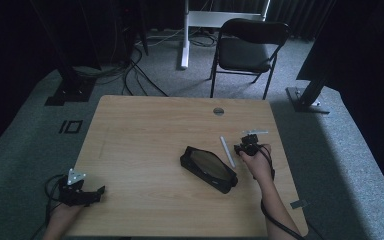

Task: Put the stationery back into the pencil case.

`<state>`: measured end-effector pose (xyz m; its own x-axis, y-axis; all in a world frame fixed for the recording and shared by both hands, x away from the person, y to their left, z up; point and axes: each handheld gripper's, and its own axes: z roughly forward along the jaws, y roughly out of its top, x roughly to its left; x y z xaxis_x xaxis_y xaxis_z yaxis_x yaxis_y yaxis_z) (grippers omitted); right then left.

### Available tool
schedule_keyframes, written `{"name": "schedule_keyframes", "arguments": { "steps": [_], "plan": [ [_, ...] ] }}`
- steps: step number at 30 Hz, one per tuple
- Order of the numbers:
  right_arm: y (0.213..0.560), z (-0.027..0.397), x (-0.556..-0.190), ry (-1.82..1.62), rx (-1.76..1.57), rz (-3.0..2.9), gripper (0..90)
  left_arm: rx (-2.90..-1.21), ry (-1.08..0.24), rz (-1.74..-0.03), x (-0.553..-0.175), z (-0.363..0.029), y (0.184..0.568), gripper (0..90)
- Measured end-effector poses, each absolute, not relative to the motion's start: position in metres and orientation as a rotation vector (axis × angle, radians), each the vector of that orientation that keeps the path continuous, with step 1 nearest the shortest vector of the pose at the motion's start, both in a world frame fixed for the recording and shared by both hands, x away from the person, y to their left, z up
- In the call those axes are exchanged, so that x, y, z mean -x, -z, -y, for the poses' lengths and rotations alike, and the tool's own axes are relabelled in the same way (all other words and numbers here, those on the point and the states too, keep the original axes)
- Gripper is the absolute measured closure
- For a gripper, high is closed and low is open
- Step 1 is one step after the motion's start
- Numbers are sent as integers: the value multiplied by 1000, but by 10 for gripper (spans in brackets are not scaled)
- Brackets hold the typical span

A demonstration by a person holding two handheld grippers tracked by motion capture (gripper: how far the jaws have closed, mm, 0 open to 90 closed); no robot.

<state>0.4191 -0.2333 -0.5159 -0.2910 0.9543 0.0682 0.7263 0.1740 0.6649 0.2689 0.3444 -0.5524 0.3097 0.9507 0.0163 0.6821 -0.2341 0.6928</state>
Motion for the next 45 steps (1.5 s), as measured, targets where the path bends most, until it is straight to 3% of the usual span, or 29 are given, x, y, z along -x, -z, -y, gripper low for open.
{"name": "schedule_keyframes", "arguments": {
  "steps": [19,45],
  "plan": [
    [465,221,-401,-969,-1425,-2136,681,-1999,-599,-1442,-269,-344,552,3],
    [424,190,-374,-1130,-1195,-2252,681,-2000,-599,-1442,-269,-344,552,3]
  ]
}}
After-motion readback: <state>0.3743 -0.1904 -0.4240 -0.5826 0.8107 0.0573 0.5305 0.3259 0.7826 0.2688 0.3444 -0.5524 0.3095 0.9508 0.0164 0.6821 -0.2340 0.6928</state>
